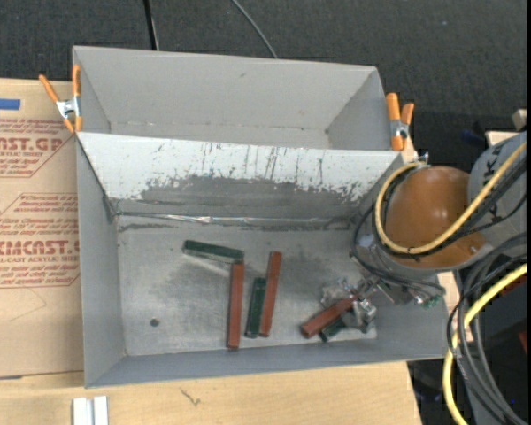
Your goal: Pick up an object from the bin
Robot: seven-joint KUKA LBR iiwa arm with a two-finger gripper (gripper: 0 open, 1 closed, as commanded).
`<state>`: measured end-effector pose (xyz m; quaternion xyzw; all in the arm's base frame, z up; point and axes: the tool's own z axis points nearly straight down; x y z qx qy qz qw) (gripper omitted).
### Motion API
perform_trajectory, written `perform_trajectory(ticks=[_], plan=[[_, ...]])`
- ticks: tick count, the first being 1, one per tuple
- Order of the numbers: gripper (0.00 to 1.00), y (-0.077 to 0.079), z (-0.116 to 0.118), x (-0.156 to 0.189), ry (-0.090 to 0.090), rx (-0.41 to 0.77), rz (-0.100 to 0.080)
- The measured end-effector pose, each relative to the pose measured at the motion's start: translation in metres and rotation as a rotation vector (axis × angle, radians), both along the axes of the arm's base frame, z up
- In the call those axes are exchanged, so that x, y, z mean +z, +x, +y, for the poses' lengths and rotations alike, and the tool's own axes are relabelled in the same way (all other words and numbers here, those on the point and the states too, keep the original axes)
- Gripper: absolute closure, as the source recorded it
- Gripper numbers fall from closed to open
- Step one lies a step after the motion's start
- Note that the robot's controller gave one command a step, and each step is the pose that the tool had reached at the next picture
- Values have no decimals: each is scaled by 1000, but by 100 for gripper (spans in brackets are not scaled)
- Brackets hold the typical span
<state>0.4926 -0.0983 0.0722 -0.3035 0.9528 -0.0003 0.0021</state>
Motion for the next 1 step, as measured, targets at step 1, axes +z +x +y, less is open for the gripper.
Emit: perform_trajectory(ticks=[1], plan=[[100, 22, 42, 158, -1, 227, -4]])
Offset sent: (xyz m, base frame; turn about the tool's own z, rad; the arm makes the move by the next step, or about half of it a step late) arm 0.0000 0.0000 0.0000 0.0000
